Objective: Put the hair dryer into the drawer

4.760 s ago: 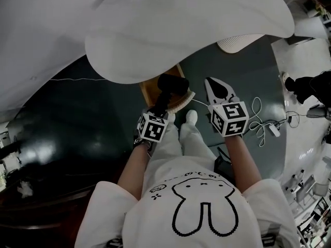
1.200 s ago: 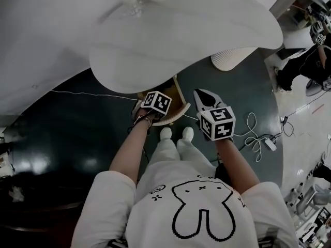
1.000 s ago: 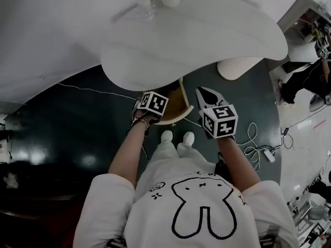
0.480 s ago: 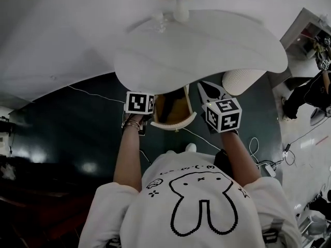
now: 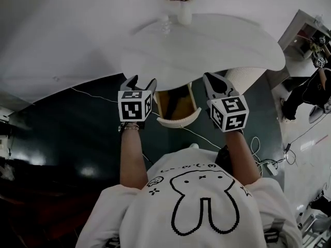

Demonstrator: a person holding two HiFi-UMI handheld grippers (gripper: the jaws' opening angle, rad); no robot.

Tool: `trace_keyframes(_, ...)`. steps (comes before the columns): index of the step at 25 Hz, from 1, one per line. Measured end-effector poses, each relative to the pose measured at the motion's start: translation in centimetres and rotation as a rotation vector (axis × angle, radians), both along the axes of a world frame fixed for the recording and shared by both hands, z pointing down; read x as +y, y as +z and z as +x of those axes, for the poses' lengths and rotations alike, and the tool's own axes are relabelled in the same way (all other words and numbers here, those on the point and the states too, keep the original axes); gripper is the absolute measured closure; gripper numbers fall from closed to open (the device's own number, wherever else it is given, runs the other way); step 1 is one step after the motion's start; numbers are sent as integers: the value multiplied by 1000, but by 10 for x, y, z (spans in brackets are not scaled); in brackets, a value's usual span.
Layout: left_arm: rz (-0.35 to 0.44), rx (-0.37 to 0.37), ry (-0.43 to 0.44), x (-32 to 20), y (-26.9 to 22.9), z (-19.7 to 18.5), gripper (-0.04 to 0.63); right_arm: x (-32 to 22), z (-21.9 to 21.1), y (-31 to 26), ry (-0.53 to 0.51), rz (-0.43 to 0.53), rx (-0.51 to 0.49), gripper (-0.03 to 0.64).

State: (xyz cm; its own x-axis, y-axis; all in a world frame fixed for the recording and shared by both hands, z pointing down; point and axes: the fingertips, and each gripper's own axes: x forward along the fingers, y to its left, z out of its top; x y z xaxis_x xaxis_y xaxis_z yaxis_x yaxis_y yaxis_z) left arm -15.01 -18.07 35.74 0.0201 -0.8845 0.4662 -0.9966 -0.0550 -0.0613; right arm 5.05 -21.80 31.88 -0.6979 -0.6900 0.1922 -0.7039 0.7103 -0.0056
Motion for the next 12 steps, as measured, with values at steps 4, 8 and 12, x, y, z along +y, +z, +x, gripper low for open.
trace_keyframes(4, 182, -86, 47, 15, -44, 6, 327, 21, 5, -25, 33, 98, 2, 618)
trace_keyframes(8, 327, -121, 34, 32, -84, -3, 373, 34, 4, -51, 48, 183, 25, 619)
trace_keyframes(12, 434, -99, -19, 43, -126, -19, 494, 40, 4, -85, 61, 248, 24, 619)
